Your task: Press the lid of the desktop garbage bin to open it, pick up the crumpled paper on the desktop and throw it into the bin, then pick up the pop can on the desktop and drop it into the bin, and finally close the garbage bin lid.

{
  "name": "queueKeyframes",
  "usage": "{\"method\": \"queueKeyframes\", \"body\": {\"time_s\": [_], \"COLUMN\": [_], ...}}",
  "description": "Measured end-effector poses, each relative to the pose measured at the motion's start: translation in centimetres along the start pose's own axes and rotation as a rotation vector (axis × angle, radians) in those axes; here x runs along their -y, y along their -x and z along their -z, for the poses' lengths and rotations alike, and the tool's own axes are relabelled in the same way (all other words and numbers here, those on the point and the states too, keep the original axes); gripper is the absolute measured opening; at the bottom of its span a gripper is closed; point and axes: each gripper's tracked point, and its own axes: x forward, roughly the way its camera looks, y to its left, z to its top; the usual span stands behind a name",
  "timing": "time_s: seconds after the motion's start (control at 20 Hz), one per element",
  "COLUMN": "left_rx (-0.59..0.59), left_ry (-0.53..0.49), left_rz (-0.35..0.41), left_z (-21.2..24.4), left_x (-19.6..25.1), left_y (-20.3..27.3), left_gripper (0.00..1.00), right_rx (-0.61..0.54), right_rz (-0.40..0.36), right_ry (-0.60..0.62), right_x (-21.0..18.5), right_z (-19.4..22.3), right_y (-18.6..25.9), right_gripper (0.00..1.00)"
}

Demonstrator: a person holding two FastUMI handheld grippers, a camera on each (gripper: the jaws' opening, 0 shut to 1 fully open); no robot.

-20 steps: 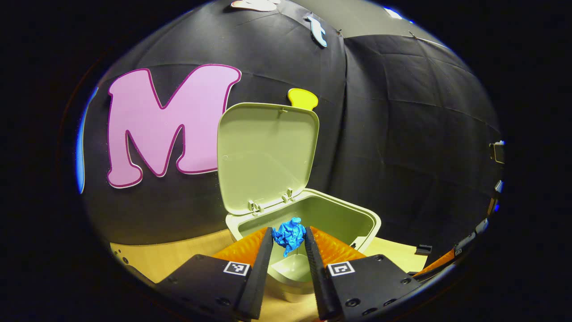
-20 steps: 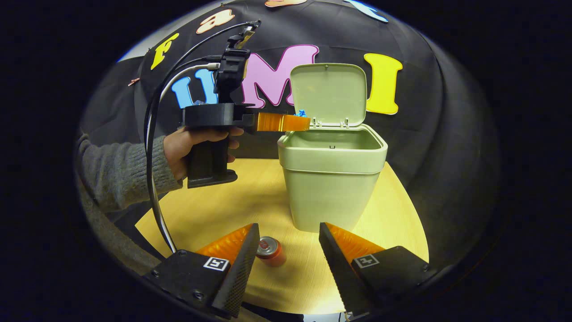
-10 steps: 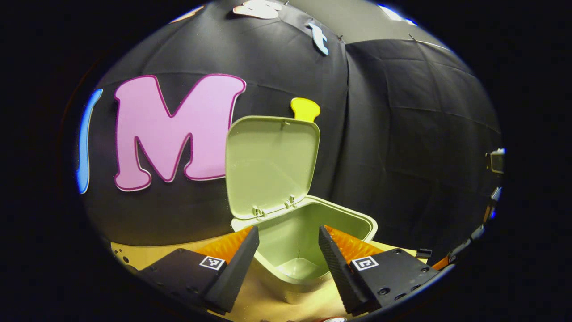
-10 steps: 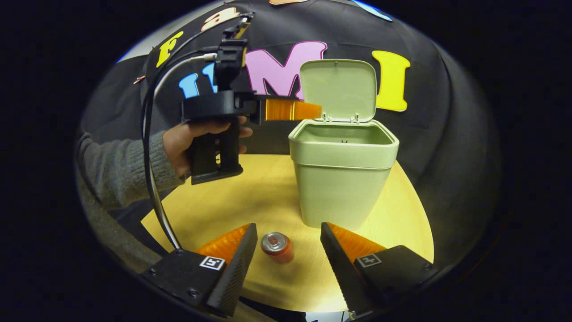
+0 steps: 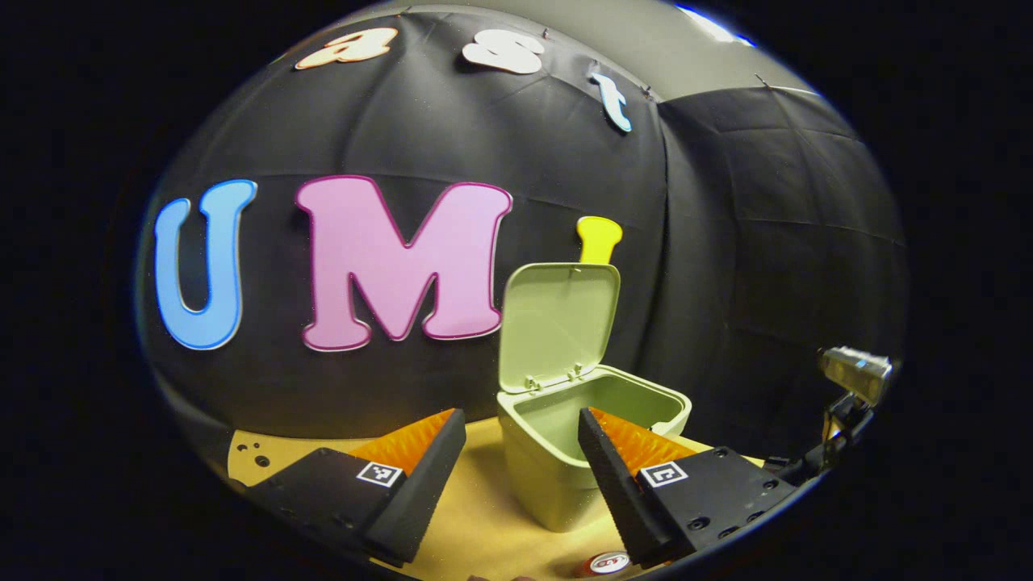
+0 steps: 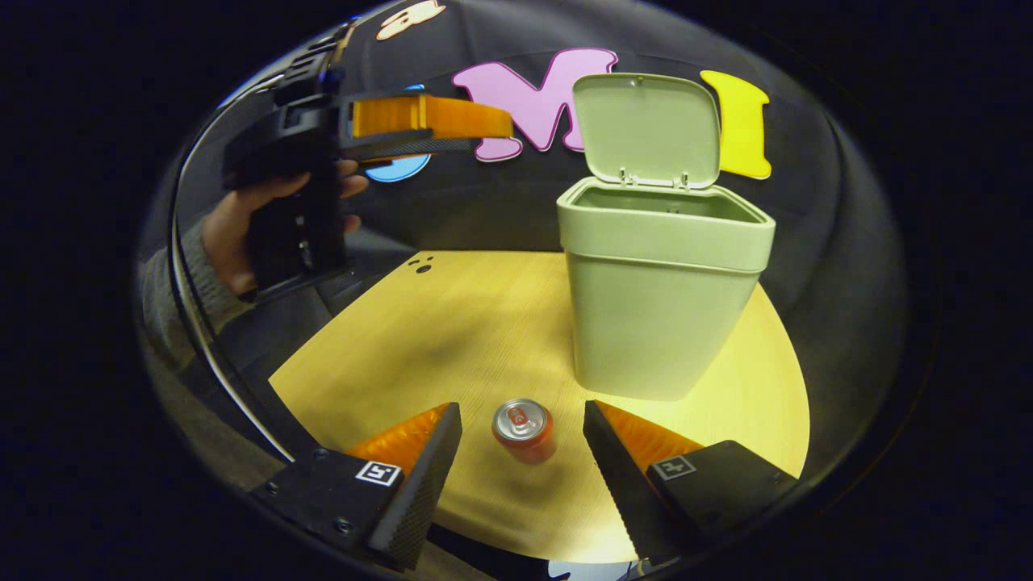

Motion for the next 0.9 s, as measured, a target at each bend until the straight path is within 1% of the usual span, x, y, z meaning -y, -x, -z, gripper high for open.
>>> {"method": "queueKeyframes", "body": {"time_s": [0.2,0.4,0.55,0.7,0.9], "left_rx": [-0.029,-0.075,-0.097,-0.111,-0.13], "left_ry": [0.019,0.056,0.076,0.083,0.12], "left_rz": [-0.068,-0.147,-0.206,-0.256,-0.311], "left_z": [1.3,3.3,4.4,5.3,6.5], "left_x": [-2.4,-4.9,-6.9,-8.5,-10.1], "left_y": [3.7,6.9,9.3,11.0,12.8], "left_gripper": [0.92,0.92,0.92,0.92,0.92], "right_rx": [-0.055,-0.092,-0.126,-0.153,-0.191], "right_rz": [-0.015,-0.032,-0.032,-0.04,-0.045], "right_ry": [0.051,0.095,0.123,0.136,0.175], "right_x": [0.1,0.0,0.4,0.5,0.7], "right_z": [1.8,2.6,3.7,4.4,5.7], "right_y": [-2.3,-4.4,-5.9,-7.0,-8.4], "right_gripper": [0.96,0.96,0.96,0.96,0.96]}}
